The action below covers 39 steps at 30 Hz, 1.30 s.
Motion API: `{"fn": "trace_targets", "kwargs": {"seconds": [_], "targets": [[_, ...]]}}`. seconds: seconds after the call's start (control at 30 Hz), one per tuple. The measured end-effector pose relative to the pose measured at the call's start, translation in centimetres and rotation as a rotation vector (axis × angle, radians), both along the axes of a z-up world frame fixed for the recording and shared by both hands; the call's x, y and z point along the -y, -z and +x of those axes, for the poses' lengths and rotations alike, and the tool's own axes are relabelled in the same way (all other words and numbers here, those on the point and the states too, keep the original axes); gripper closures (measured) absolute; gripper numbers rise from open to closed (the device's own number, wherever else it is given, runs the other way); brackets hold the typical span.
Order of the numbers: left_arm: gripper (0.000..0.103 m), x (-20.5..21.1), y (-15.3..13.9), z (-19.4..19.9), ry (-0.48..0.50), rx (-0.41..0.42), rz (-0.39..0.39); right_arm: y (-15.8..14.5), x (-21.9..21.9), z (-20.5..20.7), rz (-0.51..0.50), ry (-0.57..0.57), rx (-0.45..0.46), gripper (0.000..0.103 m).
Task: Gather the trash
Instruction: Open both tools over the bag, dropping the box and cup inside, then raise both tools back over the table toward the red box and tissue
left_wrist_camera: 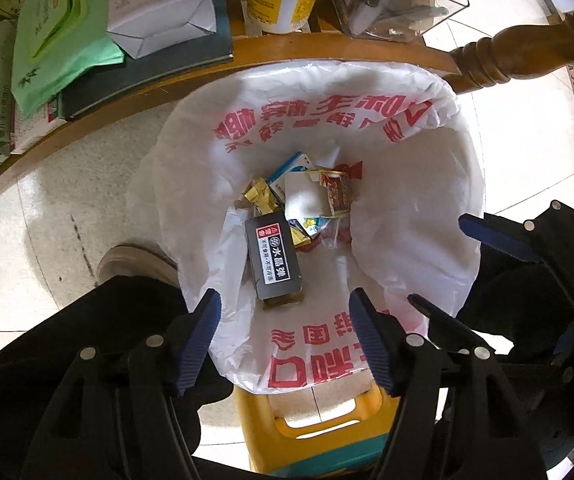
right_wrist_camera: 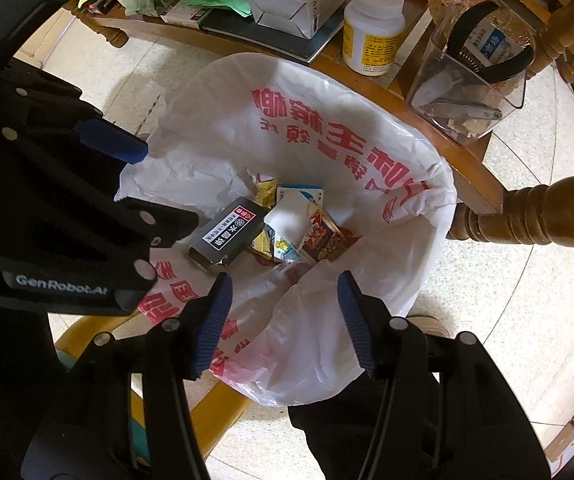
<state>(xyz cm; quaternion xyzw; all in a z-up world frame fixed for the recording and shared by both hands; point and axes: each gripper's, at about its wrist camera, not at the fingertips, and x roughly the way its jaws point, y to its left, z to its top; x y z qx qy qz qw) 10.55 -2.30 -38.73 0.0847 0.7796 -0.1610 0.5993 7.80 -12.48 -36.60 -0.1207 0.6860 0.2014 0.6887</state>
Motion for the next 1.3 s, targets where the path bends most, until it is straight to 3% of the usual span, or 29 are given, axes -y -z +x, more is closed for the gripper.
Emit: {"fn": "trace_targets", "kwargs": {"seconds": [0.3,0.4,0.57,0.7,0.8,0.93,1.03,1.17,1.3], "targets": [[0.034,0.4,-1.6,-1.0,0.047,0.084,0.035,-1.2,0.6,-0.7,-0.021,0.034,0.03,0.047],[0.026,0.1,-2.5,-1.4,0.05,0.103,0.03,-2.7,0.8,-1.5,-0.005,0.047,0.035,0.036],[0.024,-0.5,-6.5,-3.0,0.083,0.126,-0.014,-7.4,0.6,-3.2,0.049,0.046,0.071,0.024],[0.016,-1.6,-13.4,-4.6,0.129,0.214,-0.07,-13.4,0.9,-4.4,0.105,0.03,0.117,0.017],[0.014,-2.8,-19.8,-5.0,0.145,0.316,-0.091,-19.7,1.5,-5.0,0.135,0.009,0.209,0.015],[0.009,-4.3,-28.7,-3.8,0.149,0.445,-0.113,-27.5,2.6,-4.5,0.183,0.009,0.328,0.009],[0.008,-5.0,-34.7,-1.7,0.163,0.465,-0.17,-34.0,3.4,-3.6,0.186,-0.006,0.444,0.008],[0.008,-5.2,-41.6,0.9,0.203,0.562,-0.114,-40.2,4.0,-2.3,0.17,-0.025,0.57,0.006],[0.008,-4.1,-46.8,4.1,0.252,0.623,-0.082,-45.0,4.4,-0.1,0.21,-0.03,0.61,0.006]]}}
